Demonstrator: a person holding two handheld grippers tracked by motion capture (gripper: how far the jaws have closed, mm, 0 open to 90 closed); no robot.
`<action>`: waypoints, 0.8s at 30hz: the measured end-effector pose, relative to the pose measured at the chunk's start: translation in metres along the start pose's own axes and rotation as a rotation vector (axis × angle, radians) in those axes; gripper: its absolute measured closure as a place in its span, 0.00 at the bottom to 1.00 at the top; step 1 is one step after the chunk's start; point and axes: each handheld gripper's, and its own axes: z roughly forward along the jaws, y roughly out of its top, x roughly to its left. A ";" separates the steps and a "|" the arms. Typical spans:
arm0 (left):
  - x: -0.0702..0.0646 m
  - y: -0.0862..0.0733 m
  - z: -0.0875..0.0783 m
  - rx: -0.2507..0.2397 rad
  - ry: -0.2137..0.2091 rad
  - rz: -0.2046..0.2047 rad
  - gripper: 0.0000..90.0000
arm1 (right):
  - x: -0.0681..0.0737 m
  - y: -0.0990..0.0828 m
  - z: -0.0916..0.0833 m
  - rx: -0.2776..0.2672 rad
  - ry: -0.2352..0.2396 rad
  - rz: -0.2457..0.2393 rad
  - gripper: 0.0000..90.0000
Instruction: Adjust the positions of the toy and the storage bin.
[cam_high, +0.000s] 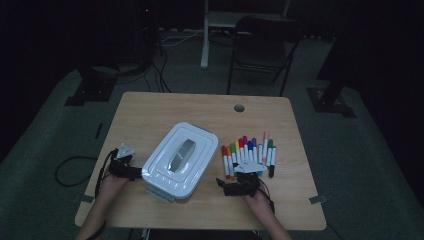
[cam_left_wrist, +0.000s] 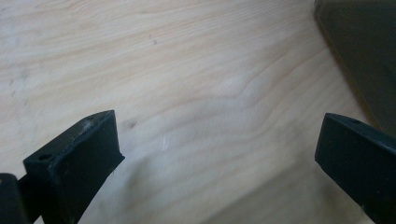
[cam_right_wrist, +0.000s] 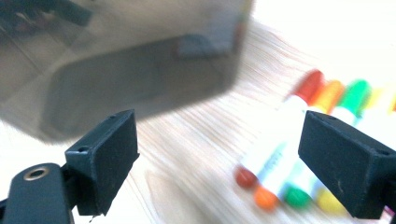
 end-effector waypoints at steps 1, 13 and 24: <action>0.000 -0.002 -0.002 -0.001 0.003 -0.002 0.01 | -0.004 -0.004 -0.005 0.010 -0.012 -0.003 0.13; 0.001 -0.014 -0.037 -0.029 -0.032 -0.038 0.01 | -0.034 -0.043 -0.040 0.113 -0.068 -0.009 0.13; -0.009 0.016 -0.098 -0.130 -0.023 -0.003 0.01 | -0.052 -0.066 -0.052 0.182 -0.071 0.030 0.13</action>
